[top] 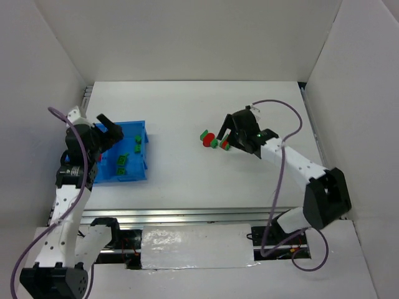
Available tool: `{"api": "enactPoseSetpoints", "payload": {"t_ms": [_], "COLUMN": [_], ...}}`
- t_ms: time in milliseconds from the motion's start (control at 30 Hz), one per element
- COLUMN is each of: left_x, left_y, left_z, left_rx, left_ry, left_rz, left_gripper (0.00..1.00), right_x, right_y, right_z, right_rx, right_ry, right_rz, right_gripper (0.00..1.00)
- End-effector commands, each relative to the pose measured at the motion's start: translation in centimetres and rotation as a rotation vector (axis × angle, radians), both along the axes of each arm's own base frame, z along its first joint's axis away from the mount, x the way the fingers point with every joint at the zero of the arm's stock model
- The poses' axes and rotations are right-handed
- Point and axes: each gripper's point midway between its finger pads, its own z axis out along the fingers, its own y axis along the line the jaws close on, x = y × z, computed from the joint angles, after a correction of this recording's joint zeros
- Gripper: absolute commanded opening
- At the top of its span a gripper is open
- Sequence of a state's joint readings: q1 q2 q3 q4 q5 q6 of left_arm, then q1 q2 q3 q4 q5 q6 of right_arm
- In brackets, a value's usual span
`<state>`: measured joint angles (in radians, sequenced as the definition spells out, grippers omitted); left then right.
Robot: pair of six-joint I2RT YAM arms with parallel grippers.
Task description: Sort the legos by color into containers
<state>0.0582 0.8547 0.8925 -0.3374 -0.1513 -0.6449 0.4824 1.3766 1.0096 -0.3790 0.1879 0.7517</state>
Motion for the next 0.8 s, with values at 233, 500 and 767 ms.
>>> {"api": "enactPoseSetpoints", "payload": {"t_ms": [233, 500, 767], "left_x": [-4.7, -5.3, -5.4], "left_y": [-9.2, -9.6, -10.2], "left_z": [-2.7, -2.4, -2.7], "left_rx": [0.139, 0.135, 0.105], "left_ry": [0.043, 0.014, 0.015], "left_rz": [-0.51, -0.537, -0.557], "left_gripper": [1.0, 1.0, 1.0], "right_x": [8.5, 8.2, 6.6], "right_y": [-3.0, -2.5, -2.4], "right_z": [-6.4, -11.0, -10.5], "right_rx": [-0.204, -0.229, -0.186], "right_ry": [0.177, 0.267, 0.241], "right_rz": [-0.276, -0.239, -0.189], "right_gripper": [1.0, 0.8, 0.28]}}
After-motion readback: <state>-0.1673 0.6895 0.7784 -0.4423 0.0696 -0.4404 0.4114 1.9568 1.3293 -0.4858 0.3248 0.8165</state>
